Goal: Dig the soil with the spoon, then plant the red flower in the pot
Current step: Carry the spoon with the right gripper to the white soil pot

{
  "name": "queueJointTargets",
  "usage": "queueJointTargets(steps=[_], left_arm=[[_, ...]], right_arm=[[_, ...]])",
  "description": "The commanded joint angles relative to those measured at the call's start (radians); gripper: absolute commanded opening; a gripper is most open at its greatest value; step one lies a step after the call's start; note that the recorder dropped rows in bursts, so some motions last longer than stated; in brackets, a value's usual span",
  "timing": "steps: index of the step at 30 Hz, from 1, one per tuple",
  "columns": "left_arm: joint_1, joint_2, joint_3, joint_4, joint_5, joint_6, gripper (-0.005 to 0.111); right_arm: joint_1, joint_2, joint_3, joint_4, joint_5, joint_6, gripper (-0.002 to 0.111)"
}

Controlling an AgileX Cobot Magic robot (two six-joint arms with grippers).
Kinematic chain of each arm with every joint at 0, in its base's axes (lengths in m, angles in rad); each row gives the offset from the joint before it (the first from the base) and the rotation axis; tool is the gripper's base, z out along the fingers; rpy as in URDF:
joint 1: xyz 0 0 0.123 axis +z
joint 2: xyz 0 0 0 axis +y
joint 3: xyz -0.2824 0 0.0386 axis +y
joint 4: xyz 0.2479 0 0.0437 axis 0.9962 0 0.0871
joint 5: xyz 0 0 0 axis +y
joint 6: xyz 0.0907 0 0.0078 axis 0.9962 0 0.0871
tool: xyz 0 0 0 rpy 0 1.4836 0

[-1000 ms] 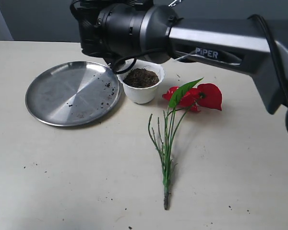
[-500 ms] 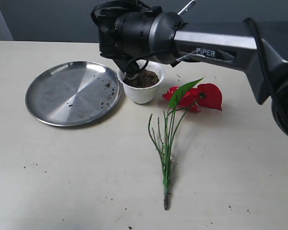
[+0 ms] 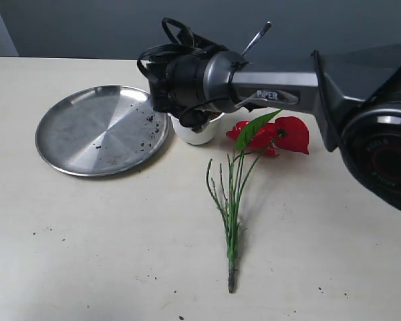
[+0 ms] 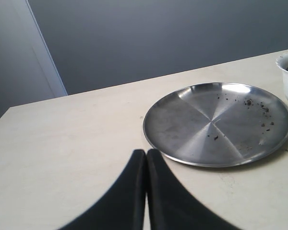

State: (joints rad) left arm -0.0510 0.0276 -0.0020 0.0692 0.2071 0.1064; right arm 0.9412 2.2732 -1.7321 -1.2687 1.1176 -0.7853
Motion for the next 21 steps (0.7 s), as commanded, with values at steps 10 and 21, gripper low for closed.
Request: queueJointTargets(steps=[10, 21], left_arm=[[-0.002, -0.004, 0.002, 0.001, -0.006, -0.005, 0.000], [-0.002, -0.004, 0.002, 0.001, -0.006, -0.005, 0.000]], right_arm=[[-0.003, 0.037, 0.002, -0.076, -0.037, -0.003, -0.001], [-0.028, 0.000, 0.000, -0.121, -0.033, 0.020, -0.001]])
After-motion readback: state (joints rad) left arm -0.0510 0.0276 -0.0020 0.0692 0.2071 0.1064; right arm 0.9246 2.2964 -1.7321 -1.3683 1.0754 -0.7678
